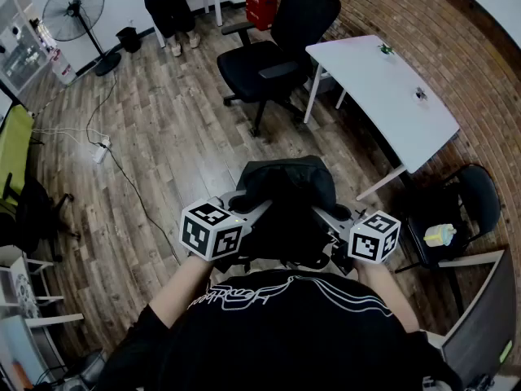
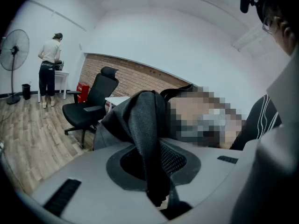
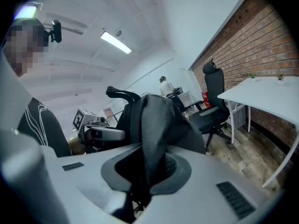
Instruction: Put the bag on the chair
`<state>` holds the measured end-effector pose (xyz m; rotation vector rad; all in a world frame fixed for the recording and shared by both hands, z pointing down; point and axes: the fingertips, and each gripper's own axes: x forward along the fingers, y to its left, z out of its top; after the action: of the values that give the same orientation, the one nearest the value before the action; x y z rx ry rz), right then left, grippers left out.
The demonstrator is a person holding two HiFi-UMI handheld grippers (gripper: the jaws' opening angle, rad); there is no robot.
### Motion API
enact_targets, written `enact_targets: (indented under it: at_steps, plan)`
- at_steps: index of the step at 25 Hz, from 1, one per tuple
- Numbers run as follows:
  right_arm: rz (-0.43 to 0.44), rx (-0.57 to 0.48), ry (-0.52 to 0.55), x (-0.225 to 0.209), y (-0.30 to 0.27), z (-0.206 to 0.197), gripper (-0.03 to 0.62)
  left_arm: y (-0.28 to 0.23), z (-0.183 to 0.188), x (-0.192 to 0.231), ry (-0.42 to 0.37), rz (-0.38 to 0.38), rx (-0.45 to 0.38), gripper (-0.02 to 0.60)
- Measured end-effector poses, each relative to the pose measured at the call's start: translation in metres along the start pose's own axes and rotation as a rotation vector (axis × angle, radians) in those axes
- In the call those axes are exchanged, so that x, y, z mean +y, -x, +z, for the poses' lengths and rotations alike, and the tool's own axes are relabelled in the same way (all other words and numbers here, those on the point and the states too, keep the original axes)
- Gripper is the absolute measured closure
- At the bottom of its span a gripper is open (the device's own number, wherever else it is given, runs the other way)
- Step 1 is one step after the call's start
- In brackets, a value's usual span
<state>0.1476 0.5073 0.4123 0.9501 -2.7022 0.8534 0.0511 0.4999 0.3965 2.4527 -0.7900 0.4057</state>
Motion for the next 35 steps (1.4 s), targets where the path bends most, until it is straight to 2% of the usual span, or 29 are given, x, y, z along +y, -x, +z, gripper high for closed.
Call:
enact_targets:
  at_steps: [21,29,35]
  plan:
    - [0.003,0.026,0.024,0.041,-0.077,-0.001,0.559,0.057,-0.010,0.068,0.022,-0.013,-0.017,0.497]
    - [0.039,0.004,0.023,0.013,-0.111,0.018,0.559,0.044,0.008,0.104,0.004,0.035,-0.027,0.497]
    - [0.075,0.031,0.002,-0.023,-0.150,0.048,0.559,0.022,0.036,0.149,0.041,0.065,-0.012,0.497]
